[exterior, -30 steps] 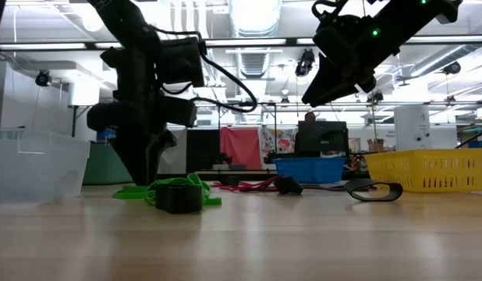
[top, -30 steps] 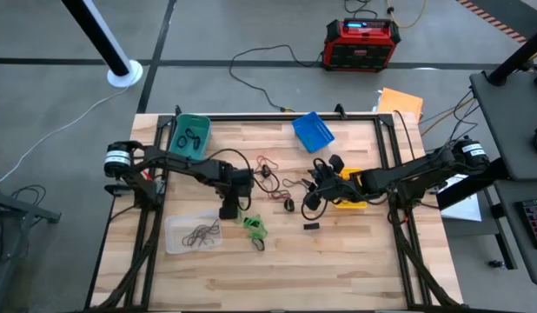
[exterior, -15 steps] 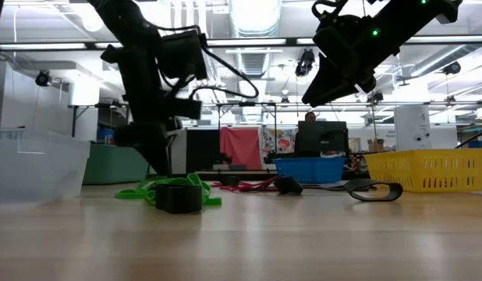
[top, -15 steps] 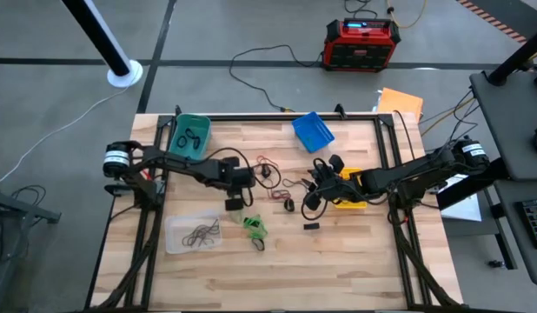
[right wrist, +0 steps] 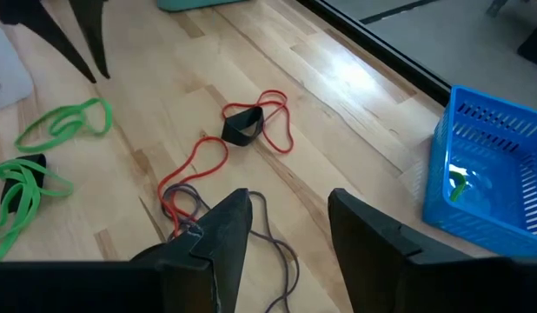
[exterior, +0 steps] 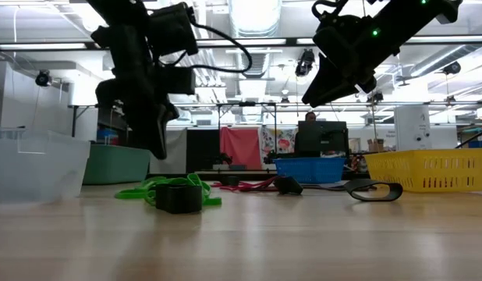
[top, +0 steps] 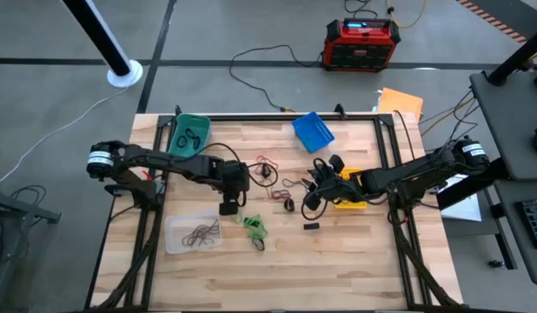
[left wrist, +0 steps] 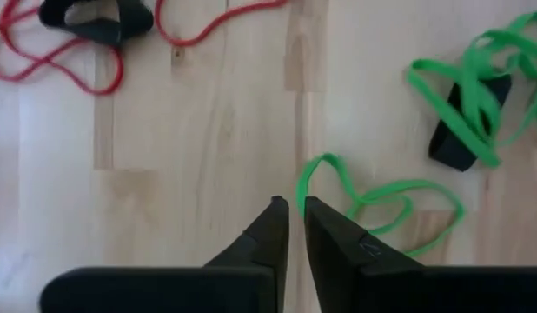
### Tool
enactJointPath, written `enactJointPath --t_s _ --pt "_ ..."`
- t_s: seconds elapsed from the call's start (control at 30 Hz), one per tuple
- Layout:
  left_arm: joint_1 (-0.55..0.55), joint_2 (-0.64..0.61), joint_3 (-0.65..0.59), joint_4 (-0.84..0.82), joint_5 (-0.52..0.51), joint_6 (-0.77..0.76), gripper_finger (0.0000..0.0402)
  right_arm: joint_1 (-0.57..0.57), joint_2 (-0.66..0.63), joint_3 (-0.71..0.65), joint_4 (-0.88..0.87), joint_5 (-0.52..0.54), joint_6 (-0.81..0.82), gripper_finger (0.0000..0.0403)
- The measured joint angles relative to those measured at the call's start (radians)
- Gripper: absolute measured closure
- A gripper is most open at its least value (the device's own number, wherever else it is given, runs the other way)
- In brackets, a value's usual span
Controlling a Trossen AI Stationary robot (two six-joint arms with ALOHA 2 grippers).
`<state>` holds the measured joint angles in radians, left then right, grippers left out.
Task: Sort rubber bands into baskets
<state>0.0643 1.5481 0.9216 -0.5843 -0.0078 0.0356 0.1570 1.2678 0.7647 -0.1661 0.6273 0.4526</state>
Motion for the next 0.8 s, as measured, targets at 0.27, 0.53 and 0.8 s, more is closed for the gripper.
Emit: enactJointPath --t_s 0.27,0.53,0.8 --pt "-0.005 0.094 -0.021 0.018 0.061 -0.016 0.0351 0.0 0.0 -0.001 0.0 -0.001 0.0 0.0252" --pt "-0.003 0.162 -0.025 0.07 0.086 -0.02 0.035 0.0 0.0 -0.005 0.0 -0.003 0.008 0.0252" --pt "-0.006 0.171 -0.026 0.084 0.016 -0.004 0.0375 0.0 0.0 -0.011 0.006 -0.002 0.011 0.0252"
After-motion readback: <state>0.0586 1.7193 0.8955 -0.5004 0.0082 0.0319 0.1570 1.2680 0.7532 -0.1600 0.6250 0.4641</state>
